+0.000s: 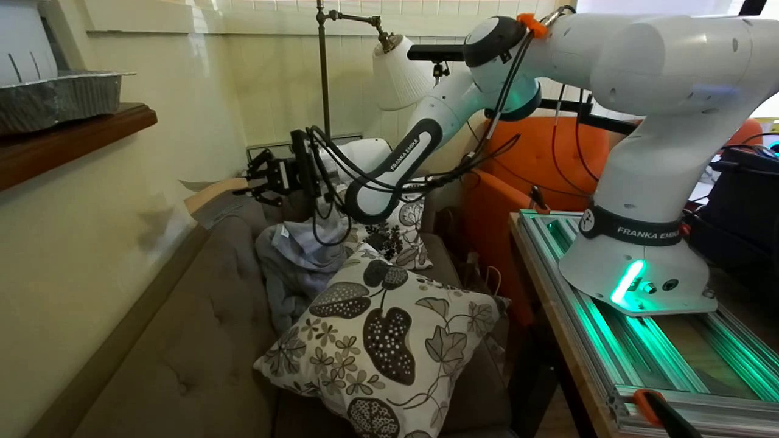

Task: Put the book on the couch

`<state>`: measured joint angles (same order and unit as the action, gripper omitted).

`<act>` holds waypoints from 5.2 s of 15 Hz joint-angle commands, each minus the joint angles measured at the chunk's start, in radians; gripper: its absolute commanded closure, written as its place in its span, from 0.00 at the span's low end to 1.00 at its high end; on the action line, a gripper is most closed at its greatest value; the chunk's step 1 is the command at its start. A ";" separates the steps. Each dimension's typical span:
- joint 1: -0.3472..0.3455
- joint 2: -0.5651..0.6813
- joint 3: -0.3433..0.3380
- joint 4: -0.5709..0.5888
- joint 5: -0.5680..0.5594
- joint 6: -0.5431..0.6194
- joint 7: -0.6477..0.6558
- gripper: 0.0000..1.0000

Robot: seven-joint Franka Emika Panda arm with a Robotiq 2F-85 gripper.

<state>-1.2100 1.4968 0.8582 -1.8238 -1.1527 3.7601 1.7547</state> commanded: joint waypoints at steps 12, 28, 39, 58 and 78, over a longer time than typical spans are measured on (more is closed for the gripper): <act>0.207 0.002 -0.114 0.248 -0.054 0.195 0.166 0.94; 0.525 -0.008 -0.574 0.584 -0.147 0.340 0.871 0.94; 0.634 0.007 -0.670 0.757 -0.068 0.213 0.782 0.94; 0.662 -0.104 -0.740 0.630 -0.108 -0.081 0.714 0.00; 1.262 -0.926 -1.628 0.020 -0.970 0.443 0.990 0.00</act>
<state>-0.1429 0.6578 -0.5992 -1.7231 -2.0245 4.2081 2.7138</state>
